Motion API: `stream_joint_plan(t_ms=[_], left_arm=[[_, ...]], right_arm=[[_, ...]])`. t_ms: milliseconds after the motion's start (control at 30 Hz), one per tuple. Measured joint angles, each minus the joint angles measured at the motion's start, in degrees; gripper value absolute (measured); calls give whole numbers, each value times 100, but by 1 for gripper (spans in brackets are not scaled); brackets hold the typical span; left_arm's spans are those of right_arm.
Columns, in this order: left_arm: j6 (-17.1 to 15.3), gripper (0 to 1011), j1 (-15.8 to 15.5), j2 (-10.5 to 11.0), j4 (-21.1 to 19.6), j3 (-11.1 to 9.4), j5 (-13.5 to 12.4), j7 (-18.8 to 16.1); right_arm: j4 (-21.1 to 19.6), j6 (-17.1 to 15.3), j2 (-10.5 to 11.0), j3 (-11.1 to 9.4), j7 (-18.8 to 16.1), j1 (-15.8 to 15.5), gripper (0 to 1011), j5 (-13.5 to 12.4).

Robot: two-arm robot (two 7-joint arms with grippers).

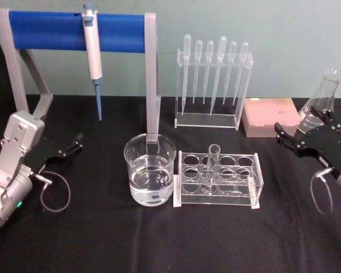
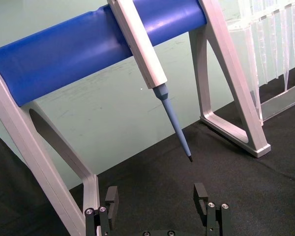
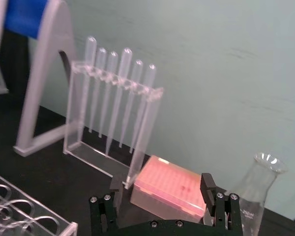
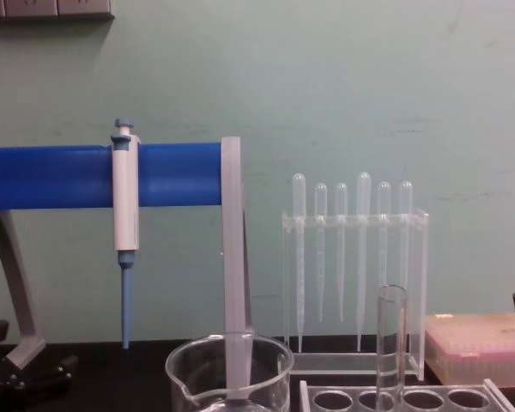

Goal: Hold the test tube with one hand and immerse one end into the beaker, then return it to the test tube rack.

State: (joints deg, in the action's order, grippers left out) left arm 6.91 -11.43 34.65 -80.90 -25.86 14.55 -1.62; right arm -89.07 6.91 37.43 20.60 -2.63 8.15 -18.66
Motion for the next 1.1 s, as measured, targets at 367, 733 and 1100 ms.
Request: stream_joint_plan(t_ms=[367,733,1100], left_arm=[[0,1000,0,0,0,0,0,0],[0,1000,0,0,0,0,0,0],[0,1000,0,0,0,0,0,0]], right_arm=[[-569,181,689,-379,-1377,-474,1002,-741],[-651,1030,1367,-425,-3348,-801,1002,-1145],[-343,1187,1107,-86,-4452,-276,1002,-1171]])
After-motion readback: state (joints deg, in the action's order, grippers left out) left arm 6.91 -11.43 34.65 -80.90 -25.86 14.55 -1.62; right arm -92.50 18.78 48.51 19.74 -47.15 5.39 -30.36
